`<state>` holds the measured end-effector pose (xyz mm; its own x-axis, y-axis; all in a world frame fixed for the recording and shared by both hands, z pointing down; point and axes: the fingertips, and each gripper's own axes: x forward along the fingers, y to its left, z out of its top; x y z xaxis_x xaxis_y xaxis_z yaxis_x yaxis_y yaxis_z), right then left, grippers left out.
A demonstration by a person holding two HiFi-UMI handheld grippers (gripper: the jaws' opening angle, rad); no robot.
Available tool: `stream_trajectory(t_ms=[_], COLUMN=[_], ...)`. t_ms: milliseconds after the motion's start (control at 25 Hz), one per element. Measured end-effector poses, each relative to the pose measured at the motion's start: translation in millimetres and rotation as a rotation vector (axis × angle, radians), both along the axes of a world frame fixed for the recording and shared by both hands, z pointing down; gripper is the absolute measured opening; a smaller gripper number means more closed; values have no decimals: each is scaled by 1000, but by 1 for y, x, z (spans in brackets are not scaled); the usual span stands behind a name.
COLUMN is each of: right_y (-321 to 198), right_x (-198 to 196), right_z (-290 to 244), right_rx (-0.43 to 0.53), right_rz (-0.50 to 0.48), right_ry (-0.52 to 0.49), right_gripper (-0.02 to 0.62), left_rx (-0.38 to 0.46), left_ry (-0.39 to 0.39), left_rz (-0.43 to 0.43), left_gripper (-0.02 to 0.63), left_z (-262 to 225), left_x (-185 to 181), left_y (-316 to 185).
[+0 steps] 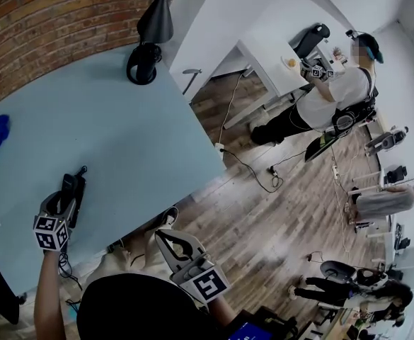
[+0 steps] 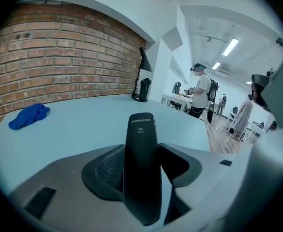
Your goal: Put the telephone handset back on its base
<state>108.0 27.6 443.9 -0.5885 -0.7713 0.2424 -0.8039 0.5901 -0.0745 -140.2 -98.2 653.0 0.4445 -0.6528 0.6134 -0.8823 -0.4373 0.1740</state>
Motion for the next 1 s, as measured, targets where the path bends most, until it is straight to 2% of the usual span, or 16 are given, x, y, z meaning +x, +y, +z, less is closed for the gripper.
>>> stream_trajectory(t_ms=[280, 480, 800, 920, 1000], right_y=[2, 4, 4, 1, -5], right_x=[0, 2, -1, -9, -14], right_z=[4, 5, 10, 18, 27], right_rx=[-3, 4, -18, -50, -76], right_rz=[5, 13, 13, 2, -6], right_ry=[11, 10, 16, 18, -2], right_gripper=[13, 14, 14, 14, 14], left_rx=[-45, -70, -55, -35, -29], left_ry=[-2, -56, -88, -117, -146], left_rz=[-1, -32, -61, -34, 15], left_gripper=[256, 256, 259, 264, 268], left_z=[23, 40, 46, 47, 46], left_x=[7, 7, 9, 11, 13], left_y=[-7, -6, -5, -6, -4])
